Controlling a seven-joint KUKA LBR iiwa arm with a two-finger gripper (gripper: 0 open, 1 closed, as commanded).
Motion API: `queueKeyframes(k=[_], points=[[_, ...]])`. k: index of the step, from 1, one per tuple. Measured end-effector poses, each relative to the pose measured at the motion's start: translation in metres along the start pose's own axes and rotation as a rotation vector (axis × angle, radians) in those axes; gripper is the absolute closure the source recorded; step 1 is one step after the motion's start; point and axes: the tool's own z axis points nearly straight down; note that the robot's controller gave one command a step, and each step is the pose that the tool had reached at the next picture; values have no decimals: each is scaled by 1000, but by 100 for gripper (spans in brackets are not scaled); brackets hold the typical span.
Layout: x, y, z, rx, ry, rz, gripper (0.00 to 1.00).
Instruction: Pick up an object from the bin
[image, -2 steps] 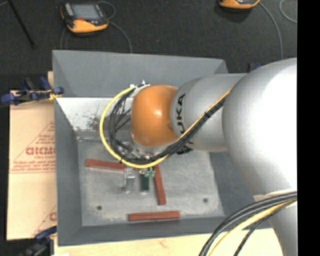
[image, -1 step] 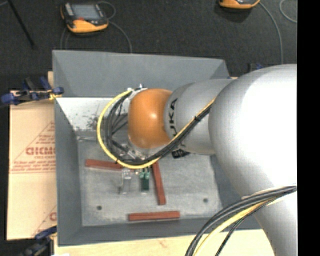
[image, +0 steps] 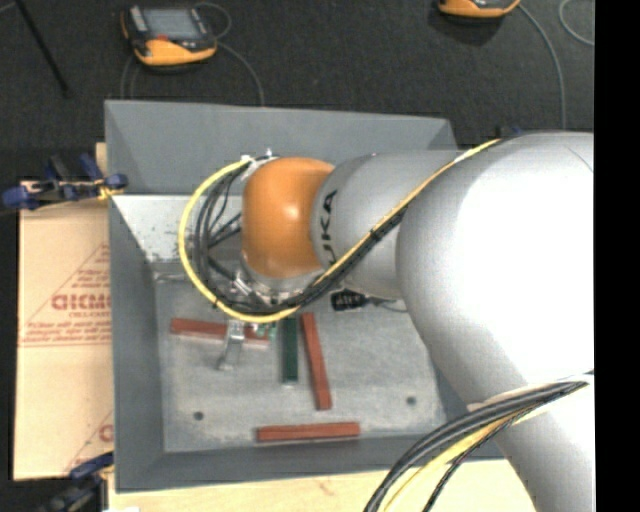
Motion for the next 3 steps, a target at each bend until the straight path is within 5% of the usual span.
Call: queueKeyframes(k=[1,3], points=[[13,-20,5,-2,-6,-150,100],[14,-21,1,0,-1,-149,100]])
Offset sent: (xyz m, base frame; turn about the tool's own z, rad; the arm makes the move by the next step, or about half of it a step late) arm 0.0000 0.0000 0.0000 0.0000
